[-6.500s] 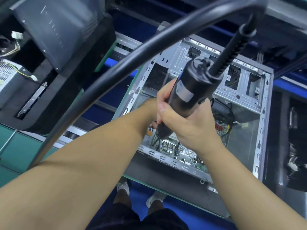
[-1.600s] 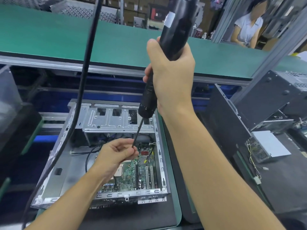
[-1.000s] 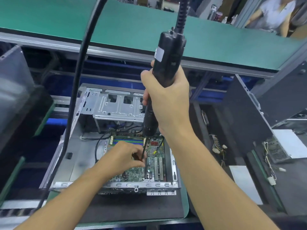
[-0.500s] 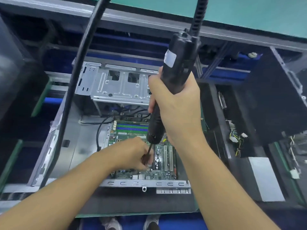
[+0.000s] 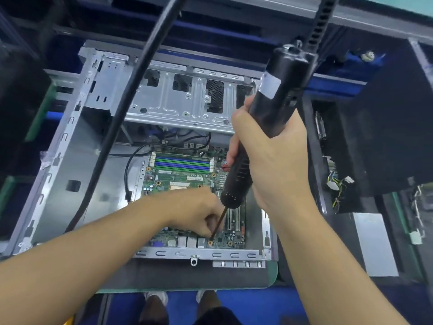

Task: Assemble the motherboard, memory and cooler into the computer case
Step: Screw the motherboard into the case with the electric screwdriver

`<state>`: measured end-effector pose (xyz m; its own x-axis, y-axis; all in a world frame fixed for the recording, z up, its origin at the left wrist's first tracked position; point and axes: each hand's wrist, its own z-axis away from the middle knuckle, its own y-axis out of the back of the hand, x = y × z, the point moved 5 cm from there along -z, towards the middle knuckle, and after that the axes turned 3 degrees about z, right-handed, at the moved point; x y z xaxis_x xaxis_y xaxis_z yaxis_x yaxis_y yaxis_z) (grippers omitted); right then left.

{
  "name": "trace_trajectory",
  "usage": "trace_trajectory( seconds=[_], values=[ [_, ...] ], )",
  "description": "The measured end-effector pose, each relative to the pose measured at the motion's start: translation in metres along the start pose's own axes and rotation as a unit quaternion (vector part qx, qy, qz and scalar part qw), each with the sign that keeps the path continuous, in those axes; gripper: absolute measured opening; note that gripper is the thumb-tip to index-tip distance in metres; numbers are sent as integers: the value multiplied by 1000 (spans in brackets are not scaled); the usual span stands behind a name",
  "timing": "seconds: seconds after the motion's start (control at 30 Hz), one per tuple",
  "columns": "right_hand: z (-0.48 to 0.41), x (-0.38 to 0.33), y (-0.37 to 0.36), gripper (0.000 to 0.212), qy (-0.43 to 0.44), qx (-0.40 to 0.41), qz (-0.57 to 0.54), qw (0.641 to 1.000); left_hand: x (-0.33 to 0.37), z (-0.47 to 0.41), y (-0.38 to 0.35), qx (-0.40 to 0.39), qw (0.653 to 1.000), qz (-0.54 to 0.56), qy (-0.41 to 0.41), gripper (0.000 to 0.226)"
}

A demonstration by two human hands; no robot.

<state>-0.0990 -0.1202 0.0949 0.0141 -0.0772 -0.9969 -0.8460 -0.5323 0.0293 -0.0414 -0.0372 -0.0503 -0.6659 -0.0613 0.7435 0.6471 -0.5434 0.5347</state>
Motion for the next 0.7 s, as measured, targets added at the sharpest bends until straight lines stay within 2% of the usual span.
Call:
trace_trajectory(
  seconds=[0.17, 0.27, 0.4, 0.7],
  values=[
    [15, 11, 9, 20, -2, -3, 18, 1000, -10, 8, 9, 20, 999, -29, 29, 28],
    [23, 14, 10, 18, -1, -4, 14, 1000, -18, 14, 4, -14, 995, -65, 69, 27],
    [29, 17, 7, 16, 1, -2, -3, 1000, -22, 16, -6, -69, 992, -48, 95, 31],
    [32, 24, 8, 12, 11, -9, -1, 1000, -28, 12, -12, -83, 989, -26, 122, 34]
  ],
)
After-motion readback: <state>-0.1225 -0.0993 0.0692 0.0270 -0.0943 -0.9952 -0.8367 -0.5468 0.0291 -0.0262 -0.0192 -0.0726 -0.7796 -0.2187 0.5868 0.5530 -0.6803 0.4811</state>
